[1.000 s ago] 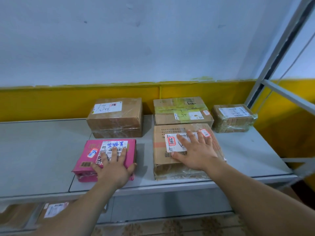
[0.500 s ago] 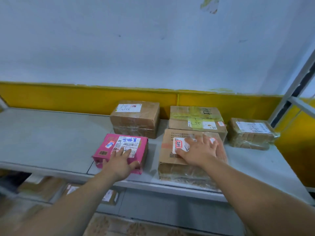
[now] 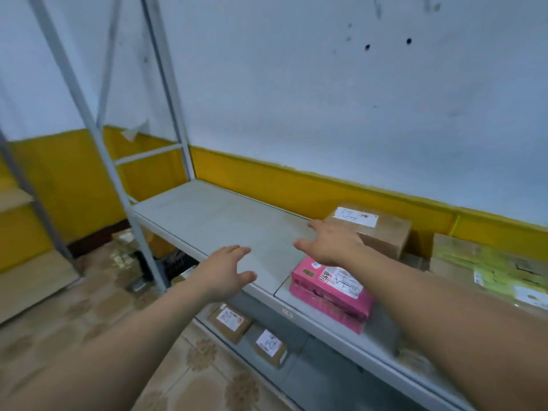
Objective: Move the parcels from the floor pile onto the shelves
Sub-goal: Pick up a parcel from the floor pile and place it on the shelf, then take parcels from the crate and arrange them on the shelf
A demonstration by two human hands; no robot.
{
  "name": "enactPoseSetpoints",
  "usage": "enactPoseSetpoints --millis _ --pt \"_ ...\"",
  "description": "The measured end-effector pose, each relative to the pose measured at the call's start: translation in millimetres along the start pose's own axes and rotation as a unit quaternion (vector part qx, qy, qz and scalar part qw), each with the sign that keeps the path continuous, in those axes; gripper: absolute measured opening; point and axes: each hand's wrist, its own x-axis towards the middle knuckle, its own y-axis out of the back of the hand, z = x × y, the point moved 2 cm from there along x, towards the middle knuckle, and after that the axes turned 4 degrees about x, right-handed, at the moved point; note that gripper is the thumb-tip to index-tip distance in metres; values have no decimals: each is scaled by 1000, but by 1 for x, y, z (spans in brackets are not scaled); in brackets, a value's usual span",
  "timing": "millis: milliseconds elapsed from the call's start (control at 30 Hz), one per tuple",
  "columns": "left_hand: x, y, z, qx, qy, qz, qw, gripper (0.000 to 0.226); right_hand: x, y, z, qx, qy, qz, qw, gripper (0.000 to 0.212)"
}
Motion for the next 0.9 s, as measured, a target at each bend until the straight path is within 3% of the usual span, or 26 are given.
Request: enactPoseSetpoints --millis 500,900 --pt "-27 101 -314 -13 131 28 991 63 156 -39 -365 63 156 -40 985 75" --pt "81 123 -512 -35 214 29 976 65 345 -108 -553 48 246 -95 964 76"
